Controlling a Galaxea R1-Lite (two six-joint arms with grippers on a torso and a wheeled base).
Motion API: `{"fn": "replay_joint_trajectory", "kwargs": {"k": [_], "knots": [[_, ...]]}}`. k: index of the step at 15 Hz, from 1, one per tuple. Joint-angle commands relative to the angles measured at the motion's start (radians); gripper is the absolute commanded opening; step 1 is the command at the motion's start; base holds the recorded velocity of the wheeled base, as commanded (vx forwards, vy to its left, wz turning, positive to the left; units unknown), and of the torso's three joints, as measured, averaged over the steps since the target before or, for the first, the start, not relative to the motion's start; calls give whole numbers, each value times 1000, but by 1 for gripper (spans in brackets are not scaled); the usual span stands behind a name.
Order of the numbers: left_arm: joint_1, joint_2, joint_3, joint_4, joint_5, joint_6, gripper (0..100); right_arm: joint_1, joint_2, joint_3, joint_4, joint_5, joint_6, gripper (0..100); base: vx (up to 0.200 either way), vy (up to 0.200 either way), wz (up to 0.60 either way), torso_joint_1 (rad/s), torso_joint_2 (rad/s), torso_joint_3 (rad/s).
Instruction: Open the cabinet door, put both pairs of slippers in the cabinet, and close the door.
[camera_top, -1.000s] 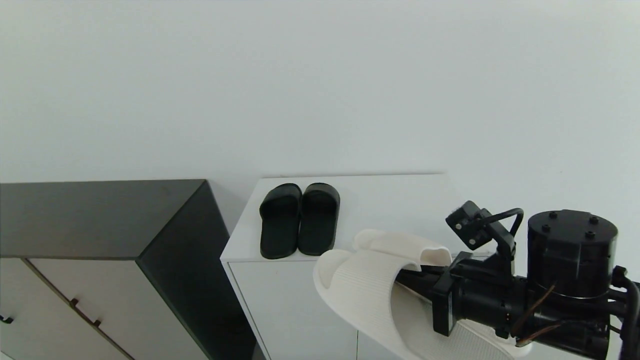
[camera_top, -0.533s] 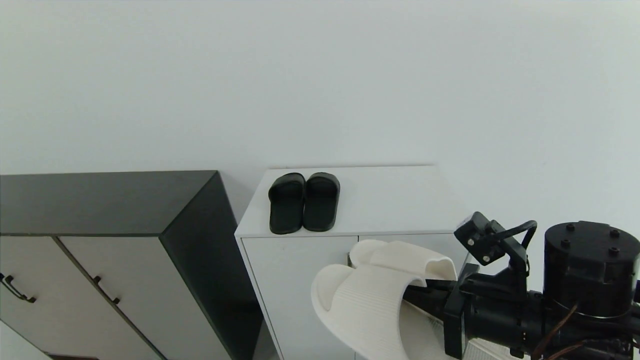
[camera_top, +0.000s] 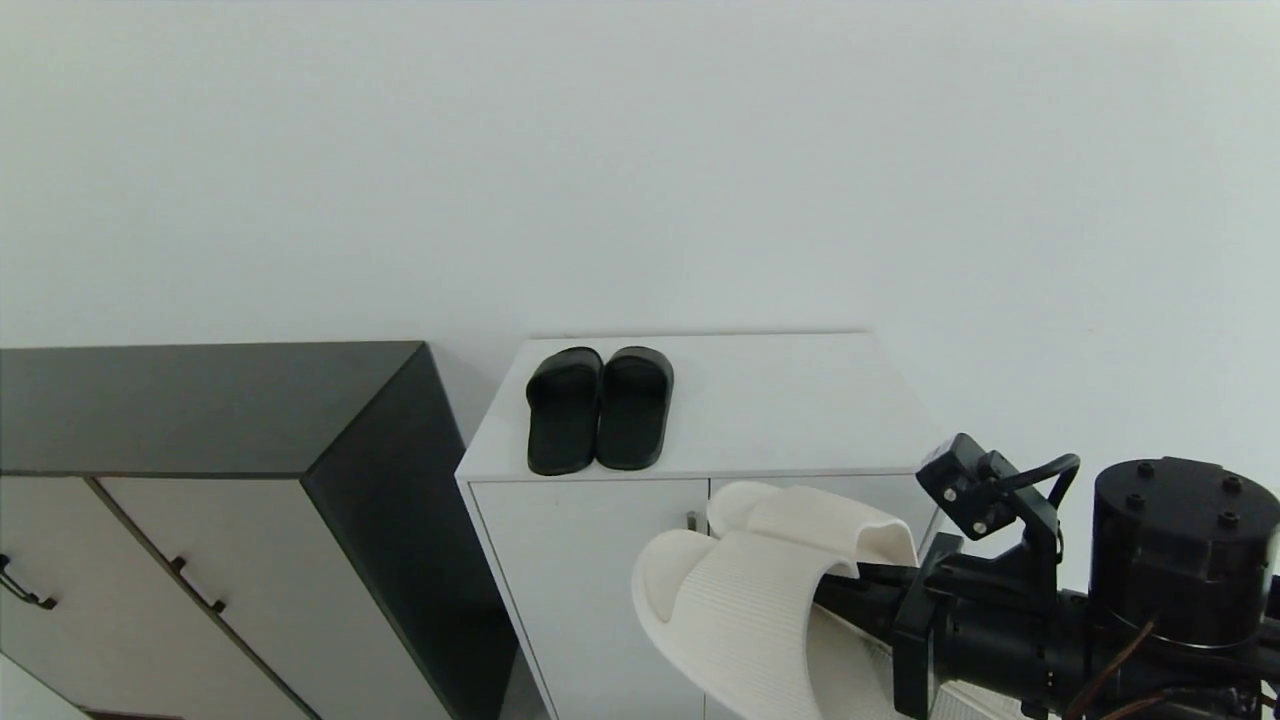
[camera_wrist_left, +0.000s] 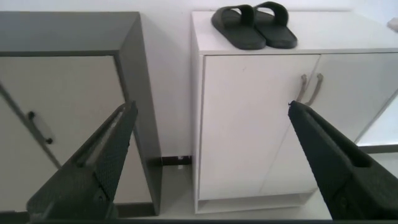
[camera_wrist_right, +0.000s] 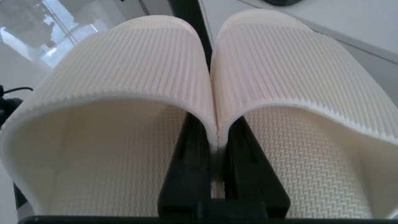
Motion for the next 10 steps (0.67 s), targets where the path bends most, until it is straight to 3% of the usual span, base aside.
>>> {"fn": "replay_joint_trajectory", "kwargs": {"k": [1,8,10], "knots": [[1,0,0,0,0,1,100,-1,7,10,0,1,-1,0,0,-200,0,12,12,-2],[1,1,0,0,0,0,100,-6,9,19,0,7,-6,0,0,-200,0,2,2,2],[1,0,0,0,0,-2,100,-6,9,21,-1,9,-6,0,0,0,0,0,0,0]]}}
